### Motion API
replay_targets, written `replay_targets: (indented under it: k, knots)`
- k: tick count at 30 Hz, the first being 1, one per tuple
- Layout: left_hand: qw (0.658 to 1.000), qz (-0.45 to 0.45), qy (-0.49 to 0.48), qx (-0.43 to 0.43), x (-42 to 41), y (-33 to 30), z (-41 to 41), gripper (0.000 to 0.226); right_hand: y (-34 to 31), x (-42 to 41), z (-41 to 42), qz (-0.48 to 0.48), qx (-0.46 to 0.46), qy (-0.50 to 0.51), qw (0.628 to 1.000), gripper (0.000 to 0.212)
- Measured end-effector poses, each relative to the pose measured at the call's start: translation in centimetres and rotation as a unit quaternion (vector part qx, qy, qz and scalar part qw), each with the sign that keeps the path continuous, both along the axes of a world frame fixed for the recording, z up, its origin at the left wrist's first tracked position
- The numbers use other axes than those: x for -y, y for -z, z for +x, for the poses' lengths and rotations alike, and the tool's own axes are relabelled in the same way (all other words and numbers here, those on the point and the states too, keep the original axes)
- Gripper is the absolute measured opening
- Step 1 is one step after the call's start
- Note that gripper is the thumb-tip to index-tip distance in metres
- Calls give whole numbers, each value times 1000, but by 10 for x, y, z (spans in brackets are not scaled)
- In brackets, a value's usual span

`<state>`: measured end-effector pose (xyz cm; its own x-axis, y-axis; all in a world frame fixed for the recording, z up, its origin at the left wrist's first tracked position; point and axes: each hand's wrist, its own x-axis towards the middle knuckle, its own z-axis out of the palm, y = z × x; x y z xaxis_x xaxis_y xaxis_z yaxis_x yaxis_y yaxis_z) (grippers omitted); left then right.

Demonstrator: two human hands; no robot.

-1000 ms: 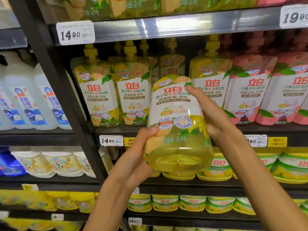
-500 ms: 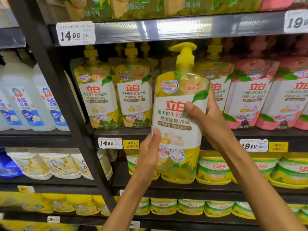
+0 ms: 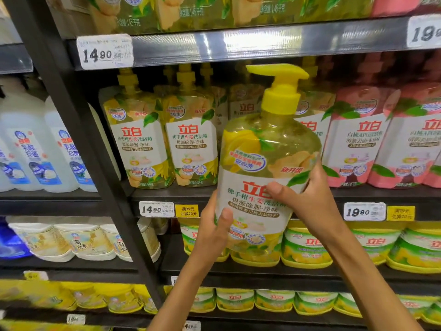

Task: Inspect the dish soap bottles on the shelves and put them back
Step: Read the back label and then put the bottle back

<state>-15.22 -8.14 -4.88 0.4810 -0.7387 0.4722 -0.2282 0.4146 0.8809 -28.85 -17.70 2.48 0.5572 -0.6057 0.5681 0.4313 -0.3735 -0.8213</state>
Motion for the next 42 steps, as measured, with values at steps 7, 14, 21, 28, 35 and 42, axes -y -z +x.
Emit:
replay_targets:
  k: [7, 14, 21, 28, 35, 42]
  knots:
    - [994, 62, 30, -89, -1, 8, 3, 54, -8, -3, 5, 22, 17, -67, 997, 107]
    - [983, 64, 43, -165, 9, 6, 5, 112, 4, -24, 15, -57, 88, 28, 994, 78]
    - [957, 35, 134, -256, 20, 5, 13, 80, -11, 0, 15, 54, 2, -105, 993, 128]
    - [982, 88, 76, -149, 19, 1, 9, 49, -7, -1, 21, 99, 33, -74, 992, 121]
    - [993, 52, 54, -96, 2, 4, -13, 86, -7, -17, 28, -17, 0, 100, 995, 114]
    - [959, 22, 163, -232, 5, -4, -23, 74, -20, 5, 19, 70, -46, 19, 996, 70]
